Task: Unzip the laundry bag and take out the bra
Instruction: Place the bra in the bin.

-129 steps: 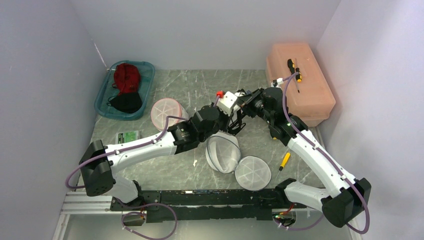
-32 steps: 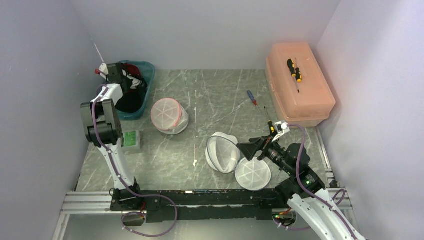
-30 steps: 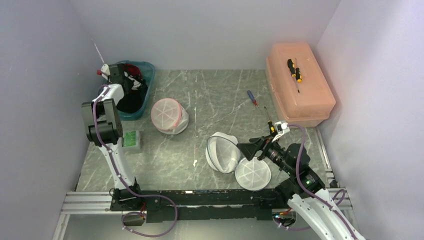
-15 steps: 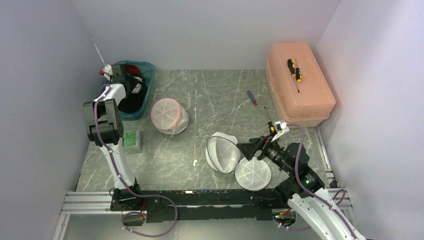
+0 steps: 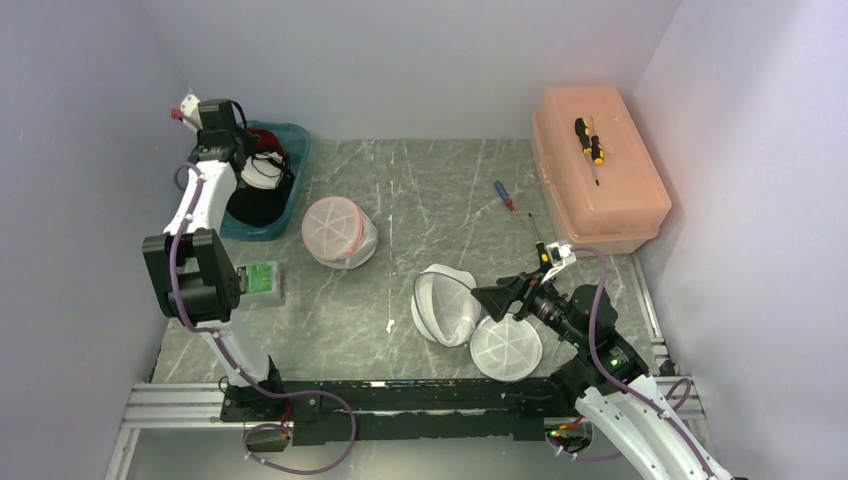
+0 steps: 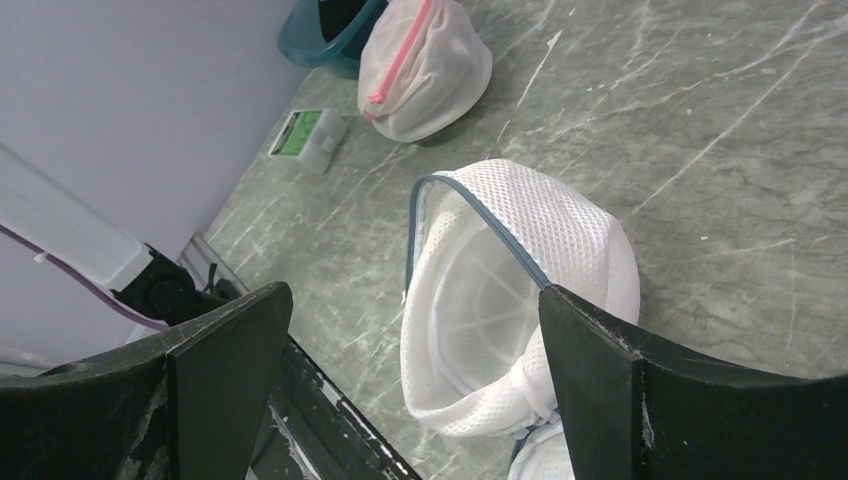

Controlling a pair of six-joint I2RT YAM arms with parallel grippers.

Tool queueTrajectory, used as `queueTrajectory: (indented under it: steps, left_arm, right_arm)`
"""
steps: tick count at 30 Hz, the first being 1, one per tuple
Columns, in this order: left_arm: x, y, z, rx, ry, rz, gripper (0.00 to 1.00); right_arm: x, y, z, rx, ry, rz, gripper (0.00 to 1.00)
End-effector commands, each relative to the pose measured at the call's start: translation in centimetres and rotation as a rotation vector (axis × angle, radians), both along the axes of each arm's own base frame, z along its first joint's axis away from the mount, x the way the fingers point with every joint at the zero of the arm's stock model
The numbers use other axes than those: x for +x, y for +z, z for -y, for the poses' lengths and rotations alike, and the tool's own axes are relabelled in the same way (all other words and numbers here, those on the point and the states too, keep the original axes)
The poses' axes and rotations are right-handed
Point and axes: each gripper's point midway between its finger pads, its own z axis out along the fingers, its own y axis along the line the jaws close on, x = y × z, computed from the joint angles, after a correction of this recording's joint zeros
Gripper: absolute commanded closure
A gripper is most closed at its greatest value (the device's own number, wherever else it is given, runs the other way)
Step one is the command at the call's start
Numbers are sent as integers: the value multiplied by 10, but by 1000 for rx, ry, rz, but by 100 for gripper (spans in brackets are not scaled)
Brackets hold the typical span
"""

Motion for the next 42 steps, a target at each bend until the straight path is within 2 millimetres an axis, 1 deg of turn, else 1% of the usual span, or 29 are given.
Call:
queueTrajectory:
  steps: [1, 3, 4, 6, 9, 12, 15, 17, 20, 23, 24, 26, 27, 29, 31, 33, 34, 35, 37, 38, 39, 41, 42]
  left_arm:
    - [39, 0, 14, -15, -106, 21, 86]
    - [52, -20, 13, -27, -108, -24, 95]
    - [56, -30, 11, -32, -103, -46, 97]
    - [58, -54, 6, -31, -78, -100, 97]
    - [49, -84, -3, -18, -21, -168, 97]
    - [36, -103, -10, 7, 34, -206, 97]
    - [27, -124, -13, 20, 62, -272, 97]
    - [23, -136, -14, 17, 72, -295, 97]
    - [22, -144, -12, 12, 67, -297, 97]
    - [24, -144, -8, -2, 47, -299, 97]
    - [24, -140, -5, -7, 30, -288, 97]
    - [28, -121, 3, -15, -13, -241, 97]
    - [29, -109, 8, -19, -37, -215, 97]
    - [30, -74, 16, -13, -80, -134, 93]
    - [27, -36, 26, -13, -117, -48, 77]
    - [20, 0, 39, -23, -161, 24, 56]
    - [15, 18, 46, -29, -191, 56, 48]
    - [10, 35, 56, -38, -228, 87, 43]
    - [-5, 66, 84, -57, -337, 136, 39]
    - [-16, 82, 102, -44, -397, 160, 38]
    - [-31, 100, 121, -24, -458, 191, 36]
    - [-60, 119, 170, 23, -601, 217, 34]
    - [-77, 121, 195, 47, -671, 214, 32]
  right_arm:
    - [-1, 16, -4, 38, 22, 49, 2]
    - [-1, 16, -4, 34, 18, 52, 2]
    - [-1, 16, -3, 33, 16, 54, 2]
    - [0, 18, -3, 29, 12, 59, 2]
    - [1, 19, -3, 21, 13, 63, 2]
    - [3, 15, -4, 18, 13, 54, 2]
    - [3, 12, -5, 15, 15, 44, 2]
    - [3, 13, -3, 9, 9, 44, 2]
    - [4, 13, -2, 6, -2, 47, 2]
    - [5, 14, -2, 2, -1, 51, 2]
    - [5, 15, -2, -1, -1, 54, 2]
    - [6, 17, -2, -6, -2, 59, 2]
    - [7, 18, -2, -7, -3, 60, 2]
    - [8, 19, -3, -11, 0, 53, 1]
    - [10, 19, -2, -16, -10, 45, 0]
    - [14, 22, 2, -26, -40, 50, 0]
    - [15, 22, 5, -37, -56, 48, 0]
    - [17, 25, 8, -45, -74, 52, 0]
    - [20, 28, 12, -64, -102, 50, 0]
    - [22, 27, 14, -74, -115, 44, 0]
    - [23, 25, 15, -84, -126, 30, 0]
    - [27, 17, 18, -105, -149, -9, 0]
    - [28, 12, 19, -117, -161, -31, 0]
